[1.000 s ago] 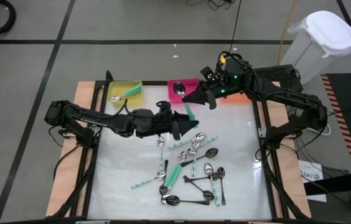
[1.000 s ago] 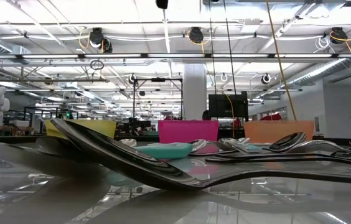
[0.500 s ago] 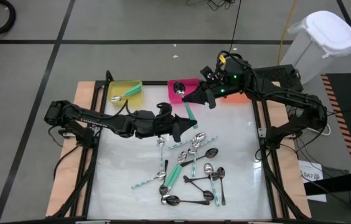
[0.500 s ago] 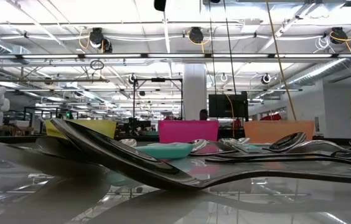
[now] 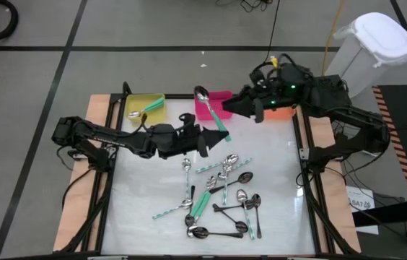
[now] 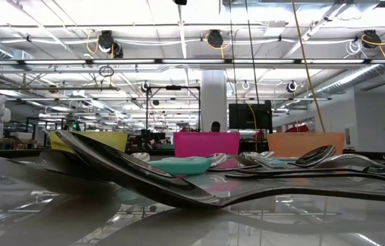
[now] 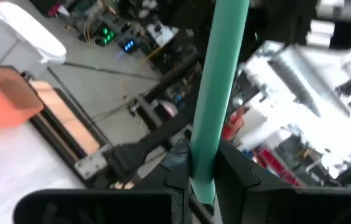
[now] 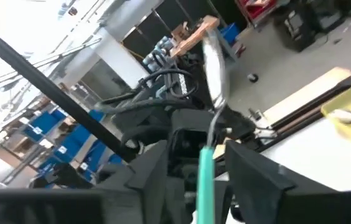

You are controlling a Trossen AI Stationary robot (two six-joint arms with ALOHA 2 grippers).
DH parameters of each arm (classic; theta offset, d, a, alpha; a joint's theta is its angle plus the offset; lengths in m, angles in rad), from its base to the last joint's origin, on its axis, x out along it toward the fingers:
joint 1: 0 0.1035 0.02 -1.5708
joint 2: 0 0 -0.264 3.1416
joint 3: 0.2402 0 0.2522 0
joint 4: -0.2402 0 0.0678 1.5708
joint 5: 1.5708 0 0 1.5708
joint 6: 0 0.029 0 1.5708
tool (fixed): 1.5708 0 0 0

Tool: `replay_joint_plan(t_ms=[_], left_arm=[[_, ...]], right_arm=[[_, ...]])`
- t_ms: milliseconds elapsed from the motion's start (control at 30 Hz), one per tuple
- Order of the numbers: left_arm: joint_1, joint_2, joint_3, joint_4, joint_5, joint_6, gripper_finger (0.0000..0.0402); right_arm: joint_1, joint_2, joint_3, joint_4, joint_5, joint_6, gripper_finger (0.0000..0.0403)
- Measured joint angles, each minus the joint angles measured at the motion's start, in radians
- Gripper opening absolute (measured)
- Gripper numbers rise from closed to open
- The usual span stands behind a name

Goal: Sort silverware by color (type)
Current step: Put the light green spoon into the yellow bin

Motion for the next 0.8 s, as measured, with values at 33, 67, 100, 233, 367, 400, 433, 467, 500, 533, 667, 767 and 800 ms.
replay_joint_plan(t_ms=[33,67,100,233,367,400,433,467,500,533,667,767,800], left_arm=[[0.003,0.000,0.000,0.014,-0.007,-0.002,0.0043],[0.007,0.000,0.000,0.022,-0.022,-0.008,0.0043],[0.011,0.000,0.000,0.027,-0.040,-0.017,0.0043],[0.023,0.000,0.000,0.039,-0.132,-0.061,0.0043],[0.039,0.000,0.000,0.045,-0.217,-0.125,0.0043],[0.043,0.000,0.000,0.047,-0.223,-0.134,0.0043],[0.050,0.000,0.000,0.054,-0.224,-0.140,0.0043],[0.054,0.000,0.000,0.062,-0.224,-0.145,0.0043],[0.058,0.000,0.000,0.066,-0.225,-0.151,0.0043],[0.062,0.000,0.000,0.067,-0.225,-0.164,0.0043],[0.067,0.000,0.000,0.062,-0.245,-0.286,0.0043],[0.067,0.000,0.000,0.061,-0.289,-0.404,0.0043],[0.067,0.000,0.000,0.059,-0.297,-0.427,0.0043]], right_arm=[[0.000,-0.014,0.000,-0.019,0.006,-0.013,0.0176],[0.002,-0.028,0.000,-0.037,0.022,-0.027,0.0186],[0.007,-0.043,0.000,-0.060,0.044,-0.046,0.0193],[0.062,-0.085,0.001,-0.156,0.204,-0.173,0.0206],[0.128,-0.095,0.001,-0.225,0.350,-0.253,0.0200],[0.137,-0.094,0.001,-0.238,0.357,-0.255,0.0197],[0.143,-0.092,0.001,-0.247,0.357,-0.253,0.0193],[0.146,-0.087,0.001,-0.254,0.357,-0.245,0.0190],[0.149,-0.082,0.001,-0.260,0.357,-0.237,0.0187],[0.152,-0.078,0.001,-0.268,0.357,-0.231,0.0183],[0.165,-0.053,0.001,-0.268,0.391,-0.265,0.0171],[0.188,-0.041,0.001,-0.263,0.469,-0.387,0.0167],[0.197,-0.037,0.001,-0.263,0.499,-0.437,0.0167]])
